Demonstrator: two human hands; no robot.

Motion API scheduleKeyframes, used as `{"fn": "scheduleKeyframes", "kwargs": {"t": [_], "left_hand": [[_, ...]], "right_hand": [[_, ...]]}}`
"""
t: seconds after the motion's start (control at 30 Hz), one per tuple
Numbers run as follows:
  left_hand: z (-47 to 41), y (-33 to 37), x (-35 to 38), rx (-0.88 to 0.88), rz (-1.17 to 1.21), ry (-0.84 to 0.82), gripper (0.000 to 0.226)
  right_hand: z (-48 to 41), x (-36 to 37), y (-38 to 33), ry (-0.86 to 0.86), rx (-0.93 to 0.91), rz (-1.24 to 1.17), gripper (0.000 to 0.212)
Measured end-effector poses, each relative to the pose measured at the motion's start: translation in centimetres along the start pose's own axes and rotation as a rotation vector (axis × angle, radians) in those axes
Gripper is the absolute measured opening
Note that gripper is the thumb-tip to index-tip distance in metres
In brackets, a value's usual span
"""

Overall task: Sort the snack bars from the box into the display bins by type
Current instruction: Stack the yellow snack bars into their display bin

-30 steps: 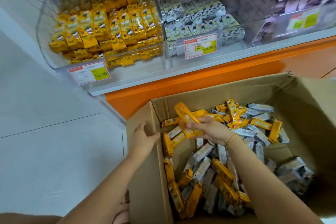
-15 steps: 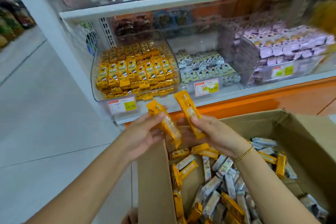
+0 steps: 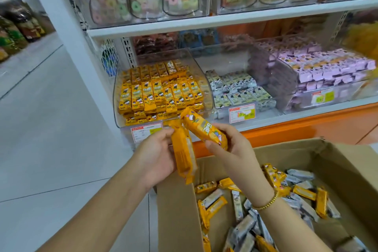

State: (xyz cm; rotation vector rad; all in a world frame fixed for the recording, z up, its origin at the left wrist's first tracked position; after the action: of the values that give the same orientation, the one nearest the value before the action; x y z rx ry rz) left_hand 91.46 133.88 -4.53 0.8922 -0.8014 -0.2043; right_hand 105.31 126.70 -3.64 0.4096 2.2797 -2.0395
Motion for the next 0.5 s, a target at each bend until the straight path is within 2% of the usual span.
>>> {"fn": "scheduleKeyframes", "kwargs": {"t": [0.13,0.23,0.37,0.5], "left_hand": [[-0.1,0.2,-0.1,0.067,0.005,-0.016,0.035],[-0.1,0.5,-0.1,0.120,0.008,0.023,0.025],[0.0,1.0,0.1,0.143,-0.084,0.048,0.046],[-0.2,1.3,-0.1,0.141,-0.099,0.078,0.051]], "right_hand": [[0.1,0.2,-0.4,0.076,-0.124,0.073,0.041],[0.1,0.5,-0.4,0.051,-0.126,0.030,0.048],[-0.1,0.8,-0.6,-0.103,-0.086,-0.170,0.050],[-0.6,0.7,-0.5,-0.186,-0.074,-0.348,0.043]]}}
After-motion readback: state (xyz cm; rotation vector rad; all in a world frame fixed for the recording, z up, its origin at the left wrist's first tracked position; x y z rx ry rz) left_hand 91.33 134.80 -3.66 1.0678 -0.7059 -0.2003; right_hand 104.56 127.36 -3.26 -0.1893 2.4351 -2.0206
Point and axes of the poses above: each hand's wrist, its own z-axis away from the middle knuckle, its own x-axis out of the palm, y = z × x, the point moved 5 cm from there along -z, towards the middle knuckle, and after that the axes turned 13 degrees about -y, right-handed, at the moved point
